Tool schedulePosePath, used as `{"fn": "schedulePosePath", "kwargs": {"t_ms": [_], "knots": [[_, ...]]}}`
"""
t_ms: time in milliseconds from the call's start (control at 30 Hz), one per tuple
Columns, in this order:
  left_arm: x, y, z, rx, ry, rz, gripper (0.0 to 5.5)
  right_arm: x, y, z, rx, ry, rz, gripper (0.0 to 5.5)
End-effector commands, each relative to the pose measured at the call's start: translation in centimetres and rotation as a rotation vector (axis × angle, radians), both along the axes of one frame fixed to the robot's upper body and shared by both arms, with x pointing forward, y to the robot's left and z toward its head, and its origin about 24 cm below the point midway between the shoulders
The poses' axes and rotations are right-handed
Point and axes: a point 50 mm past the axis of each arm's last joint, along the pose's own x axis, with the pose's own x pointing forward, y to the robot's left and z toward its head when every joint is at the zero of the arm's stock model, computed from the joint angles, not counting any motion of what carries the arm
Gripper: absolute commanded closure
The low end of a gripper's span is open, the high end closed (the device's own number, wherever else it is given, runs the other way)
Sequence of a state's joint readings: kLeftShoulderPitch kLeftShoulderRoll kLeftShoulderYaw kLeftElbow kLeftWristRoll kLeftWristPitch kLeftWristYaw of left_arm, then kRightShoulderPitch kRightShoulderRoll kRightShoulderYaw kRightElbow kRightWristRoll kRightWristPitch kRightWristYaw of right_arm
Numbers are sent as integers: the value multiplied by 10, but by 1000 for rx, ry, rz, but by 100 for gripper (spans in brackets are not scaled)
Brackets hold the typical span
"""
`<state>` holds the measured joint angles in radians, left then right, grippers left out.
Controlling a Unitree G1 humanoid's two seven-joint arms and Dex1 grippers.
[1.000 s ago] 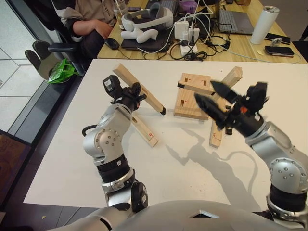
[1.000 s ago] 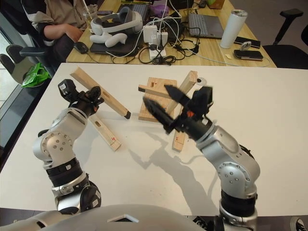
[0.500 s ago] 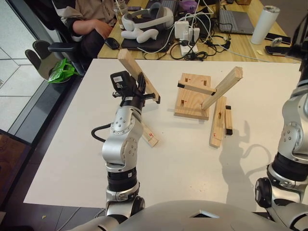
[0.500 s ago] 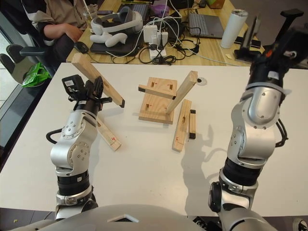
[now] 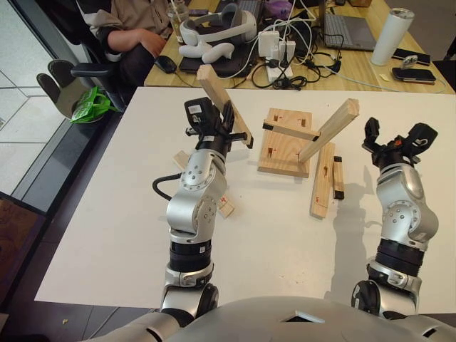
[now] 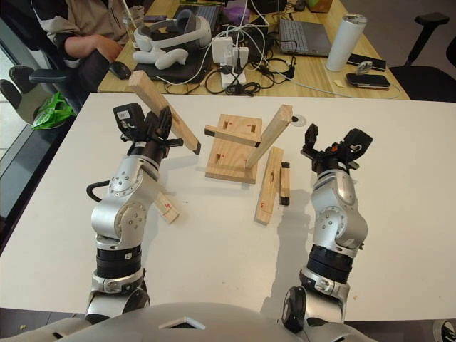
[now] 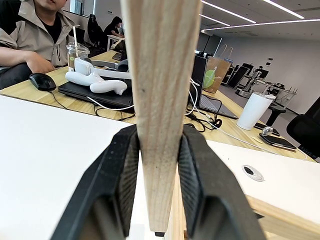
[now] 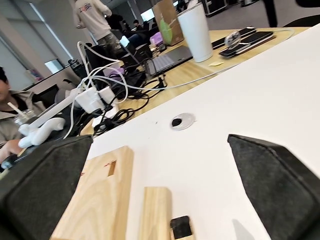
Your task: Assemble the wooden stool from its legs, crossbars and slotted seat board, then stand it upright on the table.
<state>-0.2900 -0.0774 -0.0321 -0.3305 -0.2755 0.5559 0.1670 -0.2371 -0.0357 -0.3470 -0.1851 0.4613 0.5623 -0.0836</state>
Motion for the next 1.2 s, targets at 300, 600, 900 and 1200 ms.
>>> {"fn": "schedulePosePath", "kwargs": {"t_ms": [300,600,900,1200], "knots": [[9,5,-1,-62,42,26,449,4,10,11,12,-29,64,49],[16,22,6,-52,29,65,449,-2,43,17,73,-51,263,49],[6,25,-5,-30,63,42,449,-3,33,16,29,-31,230,49],[14,2,-21,-112,47,-135,449,5,-16,30,64,-71,11,49]]}}
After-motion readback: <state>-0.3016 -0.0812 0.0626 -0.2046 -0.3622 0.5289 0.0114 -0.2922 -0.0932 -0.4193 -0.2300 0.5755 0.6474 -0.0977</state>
